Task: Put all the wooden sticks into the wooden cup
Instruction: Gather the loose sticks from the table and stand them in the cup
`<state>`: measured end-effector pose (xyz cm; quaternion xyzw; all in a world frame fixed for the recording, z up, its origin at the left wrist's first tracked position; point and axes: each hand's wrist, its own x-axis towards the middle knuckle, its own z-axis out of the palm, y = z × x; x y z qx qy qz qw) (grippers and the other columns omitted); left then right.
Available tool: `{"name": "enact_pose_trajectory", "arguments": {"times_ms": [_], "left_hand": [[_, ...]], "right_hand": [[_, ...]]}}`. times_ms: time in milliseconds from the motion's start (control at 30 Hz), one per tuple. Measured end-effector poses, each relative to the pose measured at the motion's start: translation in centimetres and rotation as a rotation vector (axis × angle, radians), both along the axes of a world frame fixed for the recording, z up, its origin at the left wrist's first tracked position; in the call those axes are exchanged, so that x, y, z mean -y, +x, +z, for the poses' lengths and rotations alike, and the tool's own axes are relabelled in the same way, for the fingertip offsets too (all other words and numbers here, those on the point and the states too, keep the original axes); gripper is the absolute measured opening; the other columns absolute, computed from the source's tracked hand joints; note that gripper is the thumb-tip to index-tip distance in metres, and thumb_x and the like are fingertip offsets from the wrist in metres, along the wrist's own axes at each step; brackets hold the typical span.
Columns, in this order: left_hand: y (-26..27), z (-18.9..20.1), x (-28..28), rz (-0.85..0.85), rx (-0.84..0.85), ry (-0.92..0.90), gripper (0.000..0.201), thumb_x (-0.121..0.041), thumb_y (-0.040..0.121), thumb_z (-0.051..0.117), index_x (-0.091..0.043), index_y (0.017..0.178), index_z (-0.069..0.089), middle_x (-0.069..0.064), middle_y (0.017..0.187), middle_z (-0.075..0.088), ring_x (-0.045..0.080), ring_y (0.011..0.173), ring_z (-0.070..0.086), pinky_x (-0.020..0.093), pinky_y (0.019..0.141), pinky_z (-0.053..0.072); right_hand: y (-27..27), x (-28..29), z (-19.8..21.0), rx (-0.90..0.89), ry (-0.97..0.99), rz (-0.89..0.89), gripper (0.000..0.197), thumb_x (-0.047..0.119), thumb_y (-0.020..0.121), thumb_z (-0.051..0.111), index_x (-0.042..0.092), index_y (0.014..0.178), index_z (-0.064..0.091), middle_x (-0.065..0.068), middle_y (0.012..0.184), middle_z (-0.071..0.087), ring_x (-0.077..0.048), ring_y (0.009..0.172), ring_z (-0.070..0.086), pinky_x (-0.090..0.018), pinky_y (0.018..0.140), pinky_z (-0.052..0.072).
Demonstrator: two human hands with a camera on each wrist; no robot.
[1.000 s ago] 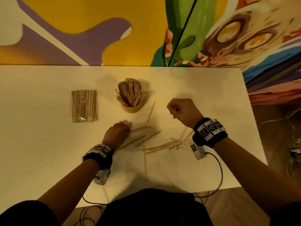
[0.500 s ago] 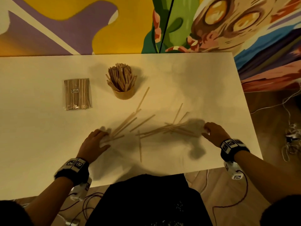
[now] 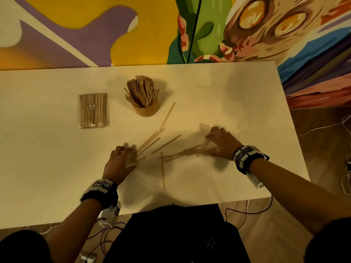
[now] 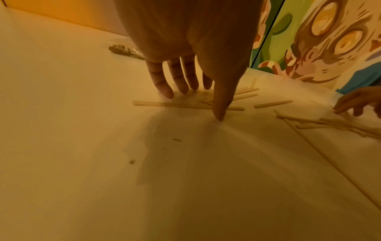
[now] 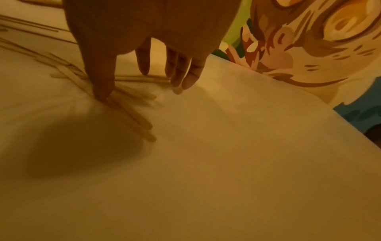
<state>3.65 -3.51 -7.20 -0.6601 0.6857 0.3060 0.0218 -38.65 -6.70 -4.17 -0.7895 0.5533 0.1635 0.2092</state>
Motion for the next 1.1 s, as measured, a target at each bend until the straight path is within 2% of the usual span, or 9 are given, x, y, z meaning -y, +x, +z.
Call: {"name": "enact_pose_trajectory", "arguments": {"times_ms": [100, 267, 433, 500, 567, 667, 867, 1000, 1100], "left_hand": [[-0.9, -0.1, 0.4, -0.011, -0.045, -0.008, 0.06, -0.021, 0.076, 0.079, -0.012, 0.13, 0.055, 0.009, 0.126, 0.048, 0.034, 0.109, 0.053, 0.045, 0.084, 0.05], [-3.0, 0.4, 0.5, 0.015, -0.121, -0.031, 0.033, -0.027, 0.09, 0.066, -0.012, 0.118, 0.061, 0.008, 0.109, 0.056, 0.031, 0.09, 0.06, 0.039, 0.073, 0.048], [-5.3, 0.7, 0.3, 0.0, -0.134, -0.019, 0.019, -0.024, 0.096, 0.055, -0.013, 0.109, 0.065, 0.006, 0.1, 0.059, 0.03, 0.086, 0.059, 0.031, 0.07, 0.041], [-6.0, 0.7, 0.2, -0.024, -0.146, -0.01, 0.018, -0.024, 0.095, 0.056, -0.012, 0.105, 0.065, 0.007, 0.097, 0.059, 0.028, 0.084, 0.058, 0.031, 0.069, 0.04], [-6.5, 0.6, 0.1, -0.034, -0.164, -0.002, 0.016, -0.024, 0.093, 0.059, -0.012, 0.102, 0.065, 0.006, 0.094, 0.06, 0.026, 0.08, 0.057, 0.029, 0.068, 0.039], [-7.2, 0.6, -0.2, -0.041, -0.181, 0.016, 0.015, -0.025, 0.092, 0.059, -0.013, 0.097, 0.064, 0.003, 0.091, 0.059, 0.019, 0.075, 0.051, 0.026, 0.068, 0.034], [-7.7, 0.6, -0.6, -0.028, -0.226, 0.079, 0.012, -0.018, 0.086, 0.065, -0.013, 0.097, 0.063, 0.001, 0.087, 0.06, 0.021, 0.079, 0.056, 0.024, 0.068, 0.036], [-8.0, 0.7, -0.6, -0.01, -0.263, 0.087, 0.013, -0.019, 0.085, 0.067, -0.013, 0.097, 0.064, 0.004, 0.087, 0.064, 0.022, 0.078, 0.058, 0.026, 0.069, 0.042], [-8.0, 0.7, -0.6, 0.009, -0.272, 0.094, 0.015, -0.017, 0.084, 0.068, -0.012, 0.097, 0.067, 0.006, 0.091, 0.067, 0.019, 0.079, 0.059, 0.025, 0.071, 0.044]], "right_hand": [[-0.1, -0.7, -0.1, -0.003, -0.018, -0.03, 0.07, 0.06, 0.082, 0.06, 0.018, 0.135, 0.047, -0.009, 0.132, 0.04, -0.027, 0.114, 0.045, -0.039, 0.096, 0.042], [0.9, -2.3, -0.3, -0.037, -0.043, -0.047, 0.042, 0.037, 0.09, 0.06, 0.011, 0.123, 0.055, -0.012, 0.121, 0.049, -0.032, 0.106, 0.051, -0.041, 0.086, 0.045], [3.2, -3.9, -1.2, -0.085, 0.03, 0.006, 0.04, 0.03, 0.062, 0.085, 0.01, 0.088, 0.061, -0.01, 0.087, 0.061, -0.028, 0.068, 0.061, -0.033, 0.051, 0.047], [4.7, -4.4, -1.1, -0.014, -0.009, 0.021, 0.034, 0.027, 0.068, 0.082, 0.008, 0.088, 0.062, -0.012, 0.089, 0.062, -0.031, 0.07, 0.063, -0.034, 0.057, 0.046], [6.5, -4.7, -0.7, 0.079, 0.016, -0.02, 0.021, 0.027, 0.09, 0.062, 0.007, 0.096, 0.059, -0.012, 0.101, 0.059, -0.032, 0.087, 0.059, -0.034, 0.07, 0.037], [8.7, -5.2, -1.0, 0.143, 0.095, -0.138, 0.019, 0.03, 0.099, 0.044, 0.013, 0.093, 0.049, -0.013, 0.106, 0.056, -0.032, 0.092, 0.053, -0.032, 0.07, 0.029], [12.5, -5.6, -1.5, 0.206, 0.229, -0.292, 0.025, 0.031, 0.096, 0.049, 0.008, 0.099, 0.056, -0.015, 0.1, 0.061, -0.034, 0.091, 0.057, -0.035, 0.072, 0.04], [14.8, -5.3, -1.4, 0.376, 0.33, -0.543, 0.021, 0.029, 0.089, 0.061, 0.008, 0.084, 0.06, -0.012, 0.084, 0.066, -0.027, 0.074, 0.065, -0.036, 0.068, 0.055], [15.9, -5.1, -0.9, 0.568, 0.415, -0.701, 0.017, 0.017, 0.087, 0.066, 0.0, 0.085, 0.065, -0.014, 0.073, 0.07, -0.019, 0.058, 0.067, -0.029, 0.058, 0.058]]}}
